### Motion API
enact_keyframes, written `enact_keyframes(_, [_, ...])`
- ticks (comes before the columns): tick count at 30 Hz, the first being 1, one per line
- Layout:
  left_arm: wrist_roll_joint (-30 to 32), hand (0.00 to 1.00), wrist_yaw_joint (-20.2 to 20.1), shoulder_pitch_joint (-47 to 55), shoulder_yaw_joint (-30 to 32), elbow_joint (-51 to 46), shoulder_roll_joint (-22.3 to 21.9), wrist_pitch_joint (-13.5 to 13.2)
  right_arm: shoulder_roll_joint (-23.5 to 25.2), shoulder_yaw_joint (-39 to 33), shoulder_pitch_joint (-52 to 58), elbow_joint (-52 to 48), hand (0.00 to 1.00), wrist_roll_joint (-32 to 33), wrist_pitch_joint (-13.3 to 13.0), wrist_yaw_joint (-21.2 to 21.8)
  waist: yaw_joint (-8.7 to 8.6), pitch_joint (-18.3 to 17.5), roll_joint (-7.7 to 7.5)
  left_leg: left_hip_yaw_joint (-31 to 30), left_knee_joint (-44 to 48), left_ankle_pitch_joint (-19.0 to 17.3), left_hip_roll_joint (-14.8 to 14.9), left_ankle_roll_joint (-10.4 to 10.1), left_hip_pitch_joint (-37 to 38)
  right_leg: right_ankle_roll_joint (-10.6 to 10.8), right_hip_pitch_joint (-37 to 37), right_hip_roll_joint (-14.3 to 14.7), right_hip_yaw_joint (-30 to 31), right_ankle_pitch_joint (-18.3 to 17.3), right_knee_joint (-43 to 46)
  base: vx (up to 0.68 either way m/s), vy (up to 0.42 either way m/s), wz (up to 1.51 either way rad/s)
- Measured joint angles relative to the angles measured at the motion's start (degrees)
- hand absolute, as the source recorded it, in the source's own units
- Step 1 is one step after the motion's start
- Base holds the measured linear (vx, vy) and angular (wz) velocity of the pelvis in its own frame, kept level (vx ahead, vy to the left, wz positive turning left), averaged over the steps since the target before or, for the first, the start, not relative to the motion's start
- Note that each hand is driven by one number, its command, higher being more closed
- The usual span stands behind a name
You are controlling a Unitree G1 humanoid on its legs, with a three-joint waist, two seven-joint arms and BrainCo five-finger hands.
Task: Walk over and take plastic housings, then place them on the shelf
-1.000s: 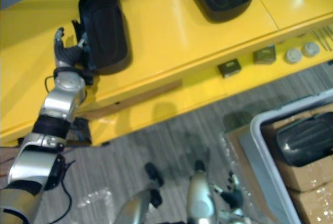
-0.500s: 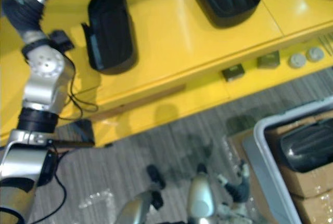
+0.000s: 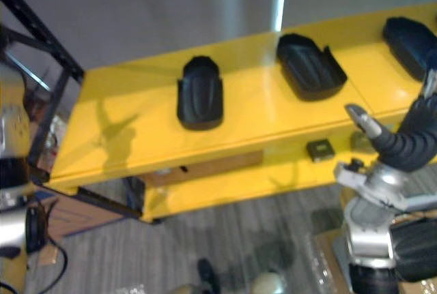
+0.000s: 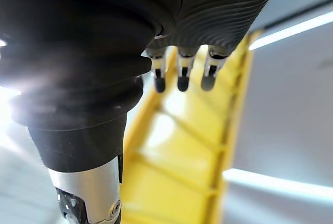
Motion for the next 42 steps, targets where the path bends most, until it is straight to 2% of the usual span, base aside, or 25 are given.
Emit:
enact_keyframes(1, [0.18, 0.00, -0.85, 7.49, 0.24, -3.23, -4.50, 0.41, -0.21, 0.87, -1.34, 0.27, 0.00, -0.39, 2.28, 1.53, 1.20, -0.28, -0.11, -1.17, 0.00, 0.02, 0.07, -0.01, 0.17, -0.11, 1.22, 0.28, -1.35, 0.16, -0.71, -0.02, -0.042, 0.48])
enact_keyframes(2, [0.40, 0.00, -1.45, 11.30, 0.09, -4.17, -6.80, 0.56, -0.41, 1.37, -1.94, 0.58, 0.00, -0.82, 3.39, 2.20, 1.91, -0.45, -0.30, -1.69, 0.00, 0.04, 0.08, -0.03, 0.21, -0.16, 1.53, 0.39, -1.99, 0.24, -1.07, -0.03, -0.034, 0.49])
enact_keyframes(3, [1.53, 0.00, -2.23, 18.37, -0.25, -5.19, -11.41, 1.74, -0.64, 2.92, -2.88, 1.09, 0.00, -3.07, 6.64, 3.91, 3.27, -0.94, -0.82, -3.02, -0.01, 0.24, 0.07, -0.08, 0.02, -0.31, 2.41, 0.66, -3.07, 0.42, -1.84, -0.04, -0.021, 0.39])
enact_keyframes(4, [2.98, 0.00, -2.35, 21.84, -0.43, -5.18, -13.51, 2.13, -0.85, 3.98, -3.40, 1.38, 0.00, -4.36, 8.88, 5.13, 3.90, -1.19, -1.23, -3.55, -0.02, 0.33, 0.09, -0.15, -0.21, -0.39, 2.66, 0.72, -3.89, 0.57, -2.28, -0.04, -0.007, 0.50])
enact_keyframes(6, [6.84, 0.00, -2.53, 32.94, -0.70, -3.80, -19.38, 4.18, -2.95, 7.96, -5.72, 3.14, 0.00, -8.47, 15.81, 9.81, 6.56, -1.81, -2.76, -5.56, -0.26, 0.62, 0.16, -0.22, -1.35, -0.52, 3.31, 1.01, -5.80, 1.05, -3.69, -0.05, -0.001, 0.47])
enact_keyframes(7, [7.90, 0.00, -2.46, 34.96, -0.70, -2.89, -20.19, 4.26, -3.52, 8.78, -6.54, 3.68, 0.00, -9.07, 17.52, 11.22, 7.29, -1.81, -3.11, -5.88, -0.27, 0.68, 0.18, -0.27, -1.51, -0.51, 3.45, 1.06, -6.11, 1.13, -3.91, -0.05, -0.002, 0.35])
enact_keyframes(8, [10.28, 0.00, -2.44, 39.16, -0.66, -0.27, -21.69, 4.78, -4.70, 10.36, -8.75, 5.00, 0.00, -9.47, 21.47, 14.67, 9.05, -1.78, -3.81, -6.11, -0.29, 0.94, 0.01, 0.00, -1.59, -0.47, 3.65, 0.86, -6.74, 1.16, -4.11, -0.04, 0.012, 0.22])
enact_keyframes(9, [10.70, 0.00, -2.42, 40.44, -0.68, 0.84, -21.99, 5.51, -5.06, 10.82, -9.51, 5.65, 0.00, -10.25, 22.64, 15.74, 9.50, -1.81, -4.00, -6.37, -0.30, 0.96, -0.15, 0.04, -1.58, -0.42, 3.90, 0.74, -7.11, 1.19, -4.17, -0.04, 0.029, 0.27])
enact_keyframes(11, [11.78, 0.00, -1.96, 43.73, -0.35, 9.80, -23.36, 5.94, -6.33, 13.19, -11.98, 7.97, 0.00, -10.30, 25.46, 19.07, 10.44, -1.84, -4.30, -7.06, -0.32, 1.09, -0.78, 0.26, -1.57, -0.18, 4.47, 0.42, -7.70, 1.36, -4.46, -0.03, 0.033, 0.18])
enact_keyframes(14, [12.43, 0.00, -0.71, 45.68, 0.16, 20.72, -25.11, 4.78, -6.67, 15.13, -12.62, 10.68, 0.00, -10.57, 27.17, 21.28, 11.01, -1.89, -4.60, -7.00, -0.33, 1.10, -1.11, 0.35, -1.84, 0.00, 4.39, 0.35, -7.73, 1.56, -4.89, -0.03, 0.030, 0.01])
enact_keyframes(15, [13.56, 0.00, -0.24, 46.37, 0.76, 26.09, -25.75, 3.26, -6.69, 16.42, -12.73, 12.63, 0.00, -11.76, 28.35, 22.13, 11.19, -2.07, -4.96, -6.97, -0.35, 0.91, -1.05, 0.63, -2.20, -0.24, 4.25, 0.19, -7.68, 1.68, -5.36, -0.02, 0.035, -0.04])
enact_keyframes(16, [14.68, 0.00, -0.20, 46.62, 1.17, 31.45, -25.69, 1.73, -6.69, 18.16, -12.99, 15.16, 0.00, -13.42, 29.35, 23.06, 11.54, -2.08, -5.48, -6.89, -0.36, 0.88, -0.90, 0.67, -2.27, -0.44, 4.34, 0.38, -7.52, 2.10, -6.05, -0.02, 0.026, -0.07])
enact_keyframes(20, [18.59, 0.00, -1.95, 47.00, 2.02, 42.30, -25.64, -0.88, -6.71, 22.17, -15.01, 23.43, 0.00, -22.81, 32.63, 24.97, 12.71, -2.21, -6.84, -6.46, -0.35, 0.88, -0.68, 0.67, -2.25, -0.45, 4.67, 0.65, -7.26, 2.91, -7.20, -0.01, -0.003, -0.06])
enact_keyframes(23, [18.37, 0.00, -7.87, 47.52, 2.00, 47.65, -25.61, -0.47, -8.40, 23.26, -18.17, 27.66, 0.00, -27.10, 35.39, 25.32, 12.73, -2.09, -7.14, -6.42, -0.36, 0.88, -0.70, 0.68, -2.19, -0.43, 5.06, 0.72, -7.25, 3.37, -7.91, 0.00, 0.000, 0.00])
enact_keyframes(25, [18.44, 0.00, -12.05, 47.84, 1.90, 50.15, -25.60, 1.11, -10.70, 23.23, -19.04, 28.05, 0.00, -28.22, 36.69, 26.26, 12.62, -1.96, -7.25, -6.34, -0.36, 0.85, -0.85, 0.65, -2.07, -0.31, 5.29, 0.68, -7.30, 3.51, -8.29, 0.00, 0.000, 0.00])
enact_keyframes(30, [18.31, 0.00, -18.87, 48.97, 1.61, 54.12, -25.53, 4.39, -12.51, 23.15, -18.45, 28.13, 0.00, -29.27, 37.55, 29.27, 12.17, -0.96, -8.17, -5.79, -0.38, 0.35, -1.19, 0.96, -1.32, 0.17, 5.64, 0.21, -7.15, 2.79, -7.99, 0.02, -0.008, -0.04])
enact_keyframes(36, [16.06, 0.00, -21.37, 47.97, -0.85, 54.18, -25.53, 4.20, -12.51, 23.14, -18.32, 28.16, 0.00, -31.45, 38.52, 31.81, 12.17, 1.07, -8.20, -5.80, -0.37, 0.13, -2.13, 1.14, -1.33, 1.08, 5.44, -0.93, -7.13, 2.45, -7.25, 0.05, 0.006, 0.01])
enact_keyframes(42, [15.78, 0.00, -21.73, 47.76, -3.00, 54.10, -25.46, 3.88, -12.51, 23.15, -18.58, 29.49, 0.00, -30.52, 37.86, 36.08, 12.18, 2.65, -9.00, -5.97, -0.39, 0.17, -2.96, 1.32, -1.35, 1.41, 5.57, -1.66, -7.28, 2.50, -6.78, 0.07, -0.009, 0.03])
